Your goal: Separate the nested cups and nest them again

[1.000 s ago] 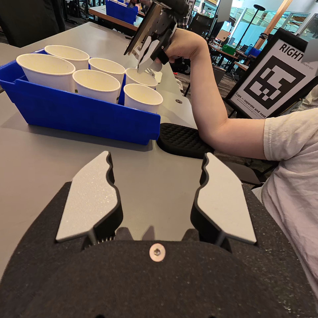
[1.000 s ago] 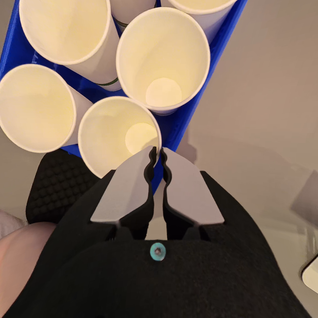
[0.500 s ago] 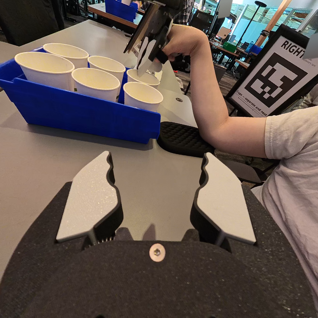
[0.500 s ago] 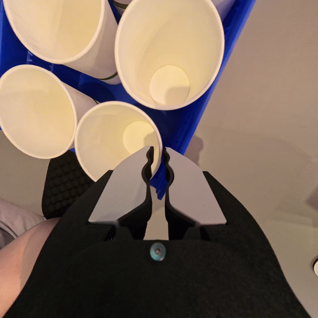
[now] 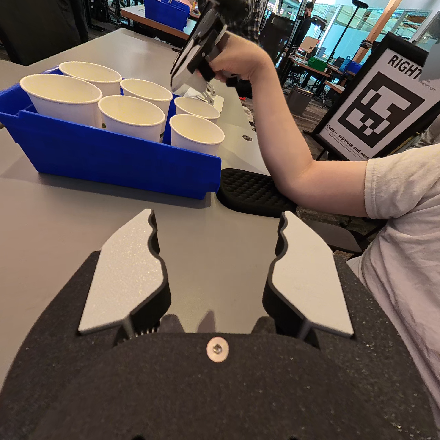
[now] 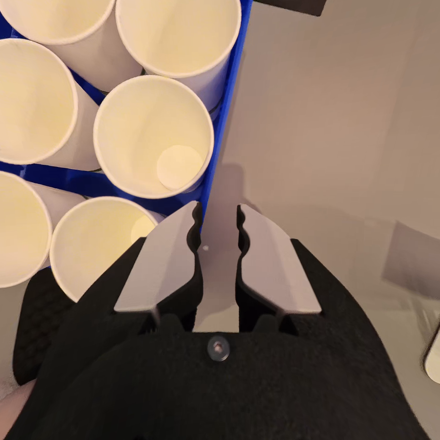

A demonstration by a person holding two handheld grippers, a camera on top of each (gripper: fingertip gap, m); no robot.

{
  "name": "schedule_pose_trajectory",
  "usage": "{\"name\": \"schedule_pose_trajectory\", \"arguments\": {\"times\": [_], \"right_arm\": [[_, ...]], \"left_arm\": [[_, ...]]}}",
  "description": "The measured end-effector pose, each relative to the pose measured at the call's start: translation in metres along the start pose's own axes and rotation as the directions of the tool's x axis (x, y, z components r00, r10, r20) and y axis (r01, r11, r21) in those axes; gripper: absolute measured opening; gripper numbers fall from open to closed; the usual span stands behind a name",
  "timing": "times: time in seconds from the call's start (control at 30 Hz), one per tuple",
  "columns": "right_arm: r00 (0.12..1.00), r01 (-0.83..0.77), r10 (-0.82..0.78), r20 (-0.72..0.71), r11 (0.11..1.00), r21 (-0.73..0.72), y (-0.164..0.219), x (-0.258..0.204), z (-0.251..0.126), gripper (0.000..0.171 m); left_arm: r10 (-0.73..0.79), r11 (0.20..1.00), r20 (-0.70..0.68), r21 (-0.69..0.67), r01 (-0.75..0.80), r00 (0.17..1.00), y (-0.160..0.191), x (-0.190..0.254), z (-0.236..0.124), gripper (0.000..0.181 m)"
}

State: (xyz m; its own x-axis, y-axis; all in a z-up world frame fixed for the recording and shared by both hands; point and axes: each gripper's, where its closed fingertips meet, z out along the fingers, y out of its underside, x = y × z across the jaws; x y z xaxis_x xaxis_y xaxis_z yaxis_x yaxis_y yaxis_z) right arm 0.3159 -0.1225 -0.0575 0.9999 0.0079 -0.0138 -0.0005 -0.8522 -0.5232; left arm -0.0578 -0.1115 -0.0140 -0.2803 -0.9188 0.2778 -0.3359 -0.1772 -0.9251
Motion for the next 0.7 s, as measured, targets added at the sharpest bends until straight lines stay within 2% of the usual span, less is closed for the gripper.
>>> {"name": "schedule_pose_trajectory", "arguments": {"times": [0.27, 0.53, 0.7], "right_arm": [[0.997, -0.029, 0.037, 0.067, 0.993, -0.117, 0.012, -0.008, 0.026, 0.027], [0.997, -0.05, 0.063, 0.052, 0.973, -0.225, 0.017, -0.014, 0.044, 0.012], [0.988, -0.122, 0.141, 0.056, 0.958, -0.259, 0.019, -0.018, 0.048, 0.007]], "left_arm": [[-0.001, 1.0, -0.001, -0.001, 0.001, 1.0, 0.0, 0.0, 0.0, 0.096], [0.003, 1.0, 0.002, 0.002, -0.003, 1.0, -0.001, 0.001, -0.001, 0.096], [0.008, 1.0, 0.041, -0.007, -0.007, 0.999, -0.003, -0.004, -0.006, 0.094]]}}
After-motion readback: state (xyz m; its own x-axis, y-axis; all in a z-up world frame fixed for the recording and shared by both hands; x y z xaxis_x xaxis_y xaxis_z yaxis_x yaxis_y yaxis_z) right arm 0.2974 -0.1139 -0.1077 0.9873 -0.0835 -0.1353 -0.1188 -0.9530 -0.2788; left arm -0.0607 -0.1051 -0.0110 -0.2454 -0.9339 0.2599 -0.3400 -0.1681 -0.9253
